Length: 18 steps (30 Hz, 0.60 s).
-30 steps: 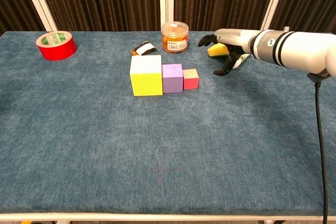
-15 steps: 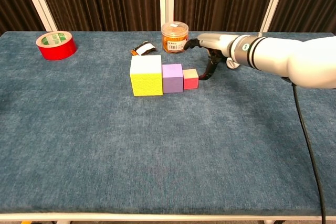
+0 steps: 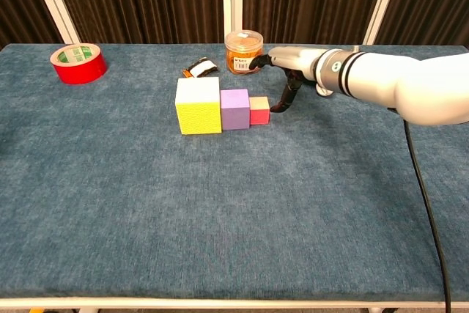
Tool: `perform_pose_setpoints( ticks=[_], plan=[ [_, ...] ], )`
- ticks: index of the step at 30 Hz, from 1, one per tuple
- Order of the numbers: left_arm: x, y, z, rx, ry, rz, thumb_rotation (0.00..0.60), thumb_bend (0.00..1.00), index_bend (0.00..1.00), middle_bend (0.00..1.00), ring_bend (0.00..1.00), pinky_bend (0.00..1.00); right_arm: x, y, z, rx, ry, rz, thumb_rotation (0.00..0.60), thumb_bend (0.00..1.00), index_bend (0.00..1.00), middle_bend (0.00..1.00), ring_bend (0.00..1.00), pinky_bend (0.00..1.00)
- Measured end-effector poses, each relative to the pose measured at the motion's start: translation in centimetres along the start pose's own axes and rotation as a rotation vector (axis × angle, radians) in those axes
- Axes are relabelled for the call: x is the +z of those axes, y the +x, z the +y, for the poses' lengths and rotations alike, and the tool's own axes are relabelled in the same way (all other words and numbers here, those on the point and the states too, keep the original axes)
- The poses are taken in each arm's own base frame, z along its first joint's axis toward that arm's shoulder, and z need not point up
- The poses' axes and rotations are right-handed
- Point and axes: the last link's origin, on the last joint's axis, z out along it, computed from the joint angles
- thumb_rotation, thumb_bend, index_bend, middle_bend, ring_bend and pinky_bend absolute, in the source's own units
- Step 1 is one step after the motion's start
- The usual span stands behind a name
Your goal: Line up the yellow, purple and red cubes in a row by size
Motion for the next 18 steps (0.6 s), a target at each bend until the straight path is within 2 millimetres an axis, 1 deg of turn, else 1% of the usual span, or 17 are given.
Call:
perform_pose_setpoints(
  ticks=[2, 4, 6, 8, 9, 11, 14, 15, 17, 18],
  plan=[
    [0.1, 0.1, 0.0, 0.000, 0.000, 0.006, 0.600, 0.19, 0.26, 0.50, 0.50, 0.70, -0.4, 0.2, 0.2, -0.002, 0.006, 0.009, 0.600, 0.16, 0.09, 0.04, 0.00, 0.00],
    [0.2, 0.4, -0.1, -0.001, 0.002, 0.018, 0.600, 0.19, 0.26, 0.50, 0.50, 0.70, -1.0, 0.7, 0.6, 0.000, 0.015, 0.026, 0.600, 0.19, 0.09, 0.05, 0.00, 0.00],
    [0.3, 0.6, -0.3, 0.004, 0.010, 0.028, 0.600, 0.19, 0.26, 0.50, 0.50, 0.70, -2.1, 1.3, 1.2, 0.005, 0.027, 0.052, 0.600, 0.21, 0.09, 0.07, 0.00, 0.00],
    [0.5, 0.8, -0.6, 0.018, 0.018, 0.034, 0.600, 0.19, 0.26, 0.50, 0.50, 0.68, -3.4, 2.0, 1.9, 0.010, 0.037, 0.083, 0.600, 0.22, 0.08, 0.08, 0.00, 0.00],
    [0.5, 0.9, -0.9, 0.032, 0.023, 0.038, 0.600, 0.19, 0.26, 0.49, 0.50, 0.66, -4.5, 2.5, 2.5, 0.013, 0.042, 0.109, 0.600, 0.22, 0.08, 0.08, 0.00, 0.00],
    [0.5, 1.1, -1.3, 0.061, 0.034, 0.043, 0.600, 0.19, 0.26, 0.47, 0.46, 0.59, -6.7, 3.3, 3.7, 0.018, 0.045, 0.153, 0.600, 0.22, 0.08, 0.08, 0.00, 0.00],
    [0.5, 1.3, -1.9, 0.106, 0.053, 0.051, 0.600, 0.19, 0.26, 0.40, 0.36, 0.48, -11.3, 4.3, 6.1, 0.028, 0.028, 0.239, 0.600, 0.23, 0.05, 0.05, 0.00, 0.00],
    [0.3, 1.4, -2.3, 0.126, 0.065, 0.053, 0.600, 0.19, 0.25, 0.37, 0.31, 0.42, -13.4, 4.5, 7.3, 0.030, 0.011, 0.275, 0.600, 0.23, 0.03, 0.03, 0.00, 0.00],
    [0.0, 1.7, -2.8, 0.150, 0.085, 0.057, 0.600, 0.19, 0.26, 0.32, 0.26, 0.34, -16.5, 4.6, 9.2, 0.026, -0.025, 0.328, 0.600, 0.24, 0.00, 0.01, 0.00, 0.00],
    [-0.3, 1.8, -3.1, 0.159, 0.094, 0.061, 0.600, 0.19, 0.25, 0.29, 0.24, 0.31, -18.7, 4.3, 10.5, 0.023, -0.052, 0.357, 0.600, 0.24, 0.00, 0.01, 0.00, 0.00]
  ],
)
